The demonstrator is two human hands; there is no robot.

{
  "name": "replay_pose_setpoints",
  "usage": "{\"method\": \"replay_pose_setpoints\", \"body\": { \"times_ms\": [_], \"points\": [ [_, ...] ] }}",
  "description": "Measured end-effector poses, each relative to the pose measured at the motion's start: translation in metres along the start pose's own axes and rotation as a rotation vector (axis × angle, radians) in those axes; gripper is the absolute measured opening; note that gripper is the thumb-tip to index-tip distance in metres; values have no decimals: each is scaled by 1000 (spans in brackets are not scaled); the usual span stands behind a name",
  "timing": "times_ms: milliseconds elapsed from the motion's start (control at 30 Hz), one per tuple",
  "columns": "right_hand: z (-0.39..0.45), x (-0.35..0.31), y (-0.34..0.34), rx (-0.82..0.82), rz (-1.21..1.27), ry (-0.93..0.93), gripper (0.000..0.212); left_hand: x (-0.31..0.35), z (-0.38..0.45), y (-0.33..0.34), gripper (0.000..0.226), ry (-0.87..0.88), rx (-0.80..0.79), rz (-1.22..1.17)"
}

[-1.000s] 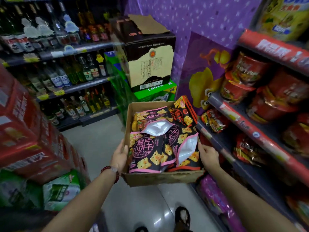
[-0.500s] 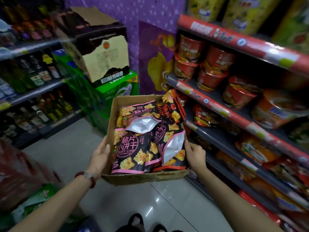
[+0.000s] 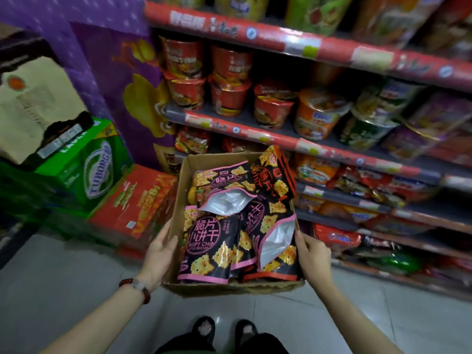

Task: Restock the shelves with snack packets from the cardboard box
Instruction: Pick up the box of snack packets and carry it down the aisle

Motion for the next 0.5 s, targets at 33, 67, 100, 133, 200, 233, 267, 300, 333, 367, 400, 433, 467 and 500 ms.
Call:
{"method": "replay_pose_setpoints", "body": {
  "times_ms": [33, 67, 100, 133, 200, 233, 267, 300, 333, 367, 400, 433, 467, 500],
  "points": [
    [-8, 6, -3, 43, 10, 27, 48, 3, 5, 5, 46, -12, -45, 26],
    [-17, 11, -6, 65, 12, 54, 48, 5, 10, 10, 45, -22, -79, 54],
    [-27, 16, -9, 76, 25, 98, 46, 6, 15, 14, 44, -33, -115, 98],
    [-36, 22, -11, 83, 38, 146, 44, 7, 19, 20, 42, -44, -150, 144],
    [-53, 34, -16, 118, 59, 224, 45, 7, 27, 34, 39, -57, -206, 227],
    [-60, 40, -19, 139, 68, 259, 47, 7, 29, 41, 36, -60, -225, 262],
    [-68, 47, -22, 159, 78, 300, 48, 8, 30, 51, 33, -64, -252, 284],
    [-75, 53, -26, 176, 86, 343, 49, 9, 30, 61, 29, -70, -283, 301],
    [-81, 59, -29, 190, 86, 380, 50, 11, 27, 73, 25, -69, -312, 314],
    [-87, 64, -34, 201, 90, 411, 51, 12, 25, 83, 23, -67, -340, 332],
    [-92, 69, -39, 208, 87, 436, 52, 13, 23, 92, 22, -59, -355, 346],
    [-96, 75, -45, 217, 84, 455, 52, 15, 21, 103, 22, -48, -366, 364],
    [-99, 81, -51, 223, 80, 472, 53, 16, 18, 112, 22, -42, -376, 376],
    [-100, 88, -58, 225, 76, 486, 54, 15, 16, 122, 21, -43, -387, 385]
  ]
}}
Point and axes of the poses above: each hand's wrist, its own z-axis towards the middle knuckle, its own y-axis out of the palm, x = y × z, the point moved 2 cm from there along z, towards the middle knuckle, and after that the axes turned 10 degrees about -z, right-handed, at the moved point
